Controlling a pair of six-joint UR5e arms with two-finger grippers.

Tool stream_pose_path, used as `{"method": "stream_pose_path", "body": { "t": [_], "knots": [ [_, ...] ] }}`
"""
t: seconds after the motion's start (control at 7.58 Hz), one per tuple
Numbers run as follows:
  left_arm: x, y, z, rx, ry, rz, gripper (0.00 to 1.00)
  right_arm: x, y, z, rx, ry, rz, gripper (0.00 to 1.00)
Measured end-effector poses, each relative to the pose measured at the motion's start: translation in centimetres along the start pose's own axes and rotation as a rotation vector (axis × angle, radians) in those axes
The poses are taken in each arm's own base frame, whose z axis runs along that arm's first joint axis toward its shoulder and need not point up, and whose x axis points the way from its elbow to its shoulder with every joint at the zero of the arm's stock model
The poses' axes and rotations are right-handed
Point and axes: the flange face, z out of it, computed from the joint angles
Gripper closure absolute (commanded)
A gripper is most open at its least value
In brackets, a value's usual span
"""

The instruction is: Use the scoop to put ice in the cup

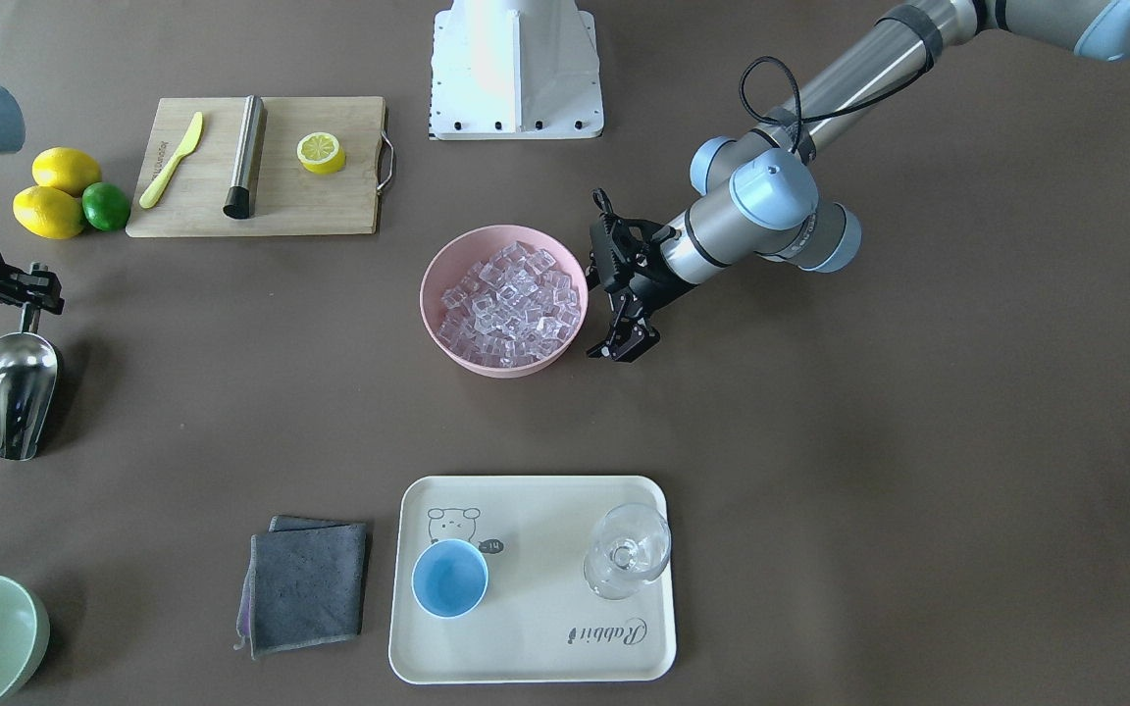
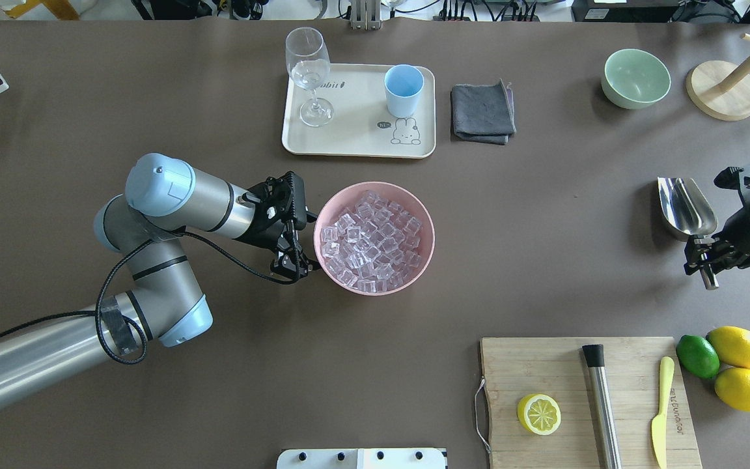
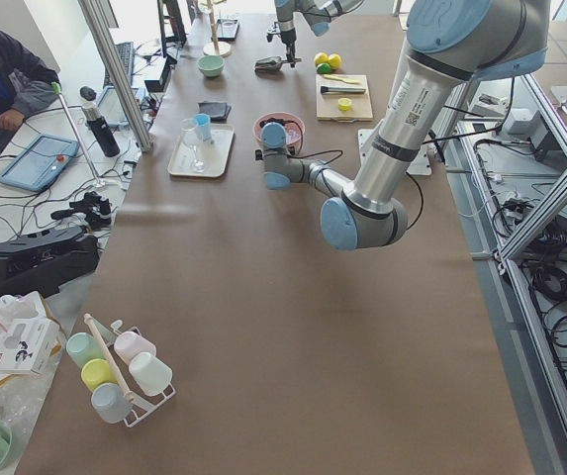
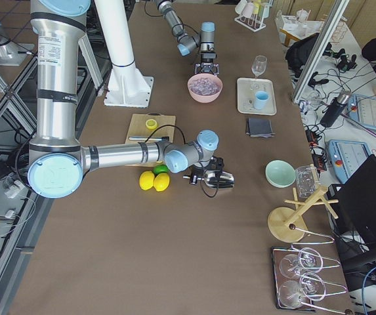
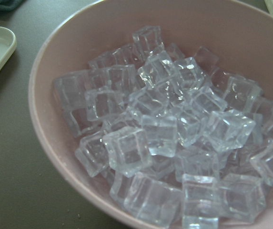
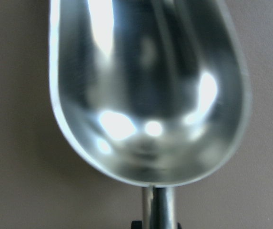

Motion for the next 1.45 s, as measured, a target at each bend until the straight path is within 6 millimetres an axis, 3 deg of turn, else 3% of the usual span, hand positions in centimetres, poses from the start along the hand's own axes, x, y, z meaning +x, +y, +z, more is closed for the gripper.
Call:
{"method": "stream_pose_path", "body": {
  "t": [0.26,0.66,0.92,1.06,1.45],
  "knots": [
    [0.1,-0.2,0.1,0.002,0.000,-0.033,0.02,-0.6,0.3,-0.9,0.009,-0.013,-0.018,1.00],
    [0.3,-0.5,-0.2,0.013,-0.001,-0.037,0.02,-4.2,1.5,-6.5,0.055,-0.006,-0.076,1.00],
    [0.8,-0.4,-1.3,0.037,-0.003,-0.024,0.02,-7.8,3.6,-11.7,0.114,-0.009,-0.279,1.00],
    [1.0,0.9,-2.0,0.054,-0.007,-0.014,0.02,-9.6,4.8,-14.2,0.152,-0.011,-0.423,1.00],
    [1.6,3.2,-3.7,0.146,-0.009,0.035,0.02,-12.7,7.0,-18.4,0.229,0.050,-0.829,1.00]
  ]
}}
